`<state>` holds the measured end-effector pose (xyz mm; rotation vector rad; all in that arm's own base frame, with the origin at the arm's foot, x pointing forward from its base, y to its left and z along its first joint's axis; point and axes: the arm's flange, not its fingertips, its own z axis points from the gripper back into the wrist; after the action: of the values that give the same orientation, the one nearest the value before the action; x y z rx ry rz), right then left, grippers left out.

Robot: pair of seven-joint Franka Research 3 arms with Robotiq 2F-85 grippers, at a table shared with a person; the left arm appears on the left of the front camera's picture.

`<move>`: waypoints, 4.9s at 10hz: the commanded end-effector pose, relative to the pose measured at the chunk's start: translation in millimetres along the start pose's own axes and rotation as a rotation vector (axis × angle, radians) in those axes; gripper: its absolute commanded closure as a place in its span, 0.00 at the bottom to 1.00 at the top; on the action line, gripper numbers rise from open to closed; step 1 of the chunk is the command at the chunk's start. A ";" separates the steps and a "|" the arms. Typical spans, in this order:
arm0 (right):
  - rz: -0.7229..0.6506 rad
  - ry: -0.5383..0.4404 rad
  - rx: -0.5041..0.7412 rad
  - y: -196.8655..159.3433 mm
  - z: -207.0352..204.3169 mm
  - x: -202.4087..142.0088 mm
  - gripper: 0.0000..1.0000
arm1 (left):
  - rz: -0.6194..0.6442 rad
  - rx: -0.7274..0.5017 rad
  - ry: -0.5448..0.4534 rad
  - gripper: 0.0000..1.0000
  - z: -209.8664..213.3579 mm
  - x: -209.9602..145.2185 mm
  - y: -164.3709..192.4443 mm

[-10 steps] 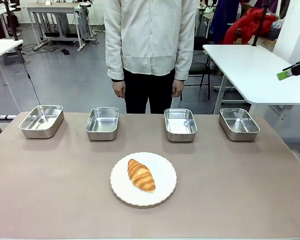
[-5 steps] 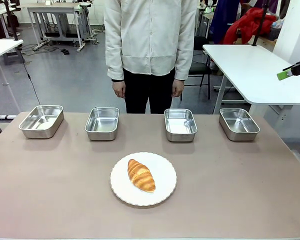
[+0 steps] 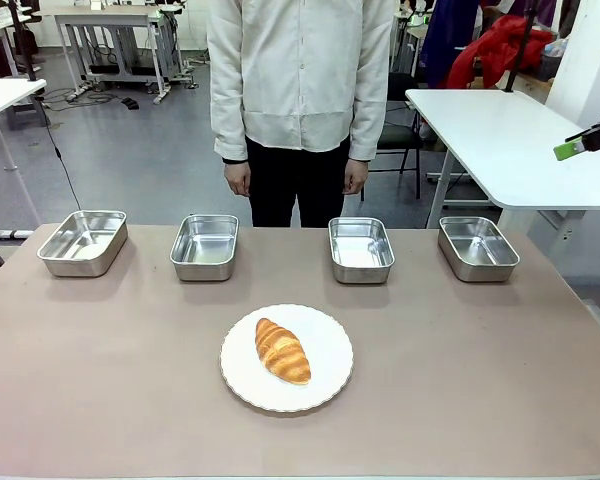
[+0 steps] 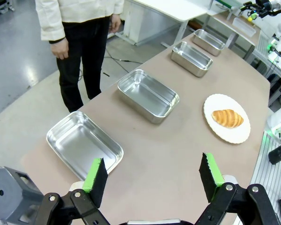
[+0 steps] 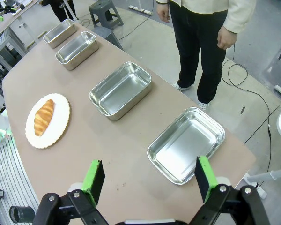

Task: Place the bread in the container.
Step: Place the Butter Roll into the Airtight Container indicated by the human.

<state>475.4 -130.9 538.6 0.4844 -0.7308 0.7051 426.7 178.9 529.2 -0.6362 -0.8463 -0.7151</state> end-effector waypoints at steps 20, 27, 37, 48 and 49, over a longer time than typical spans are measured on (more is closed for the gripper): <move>0.002 -0.005 -0.002 -0.3 -0.9 1.0 0.00 | -0.009 -0.004 -0.011 0.00 1.6 -0.6 -1.1; 0.002 -0.005 -0.002 -0.3 -0.9 1.0 0.00 | -0.009 -0.004 -0.011 0.00 1.6 -0.6 -1.1; 0.002 -0.005 -0.002 -0.3 -0.9 1.0 0.00 | -0.009 -0.004 -0.011 0.00 1.6 -0.6 -1.1; 0.002 -0.005 -0.002 -0.3 -0.9 1.0 0.00 | -0.009 -0.004 -0.011 0.00 1.6 -0.6 -1.1; 0.002 -0.005 -0.002 -0.3 -0.9 1.0 0.00 | -0.009 -0.004 -0.011 0.00 1.6 -0.6 -1.1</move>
<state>475.4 -130.9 538.6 0.4844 -0.7308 0.7051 426.7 178.9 529.2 -0.6362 -0.8463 -0.7151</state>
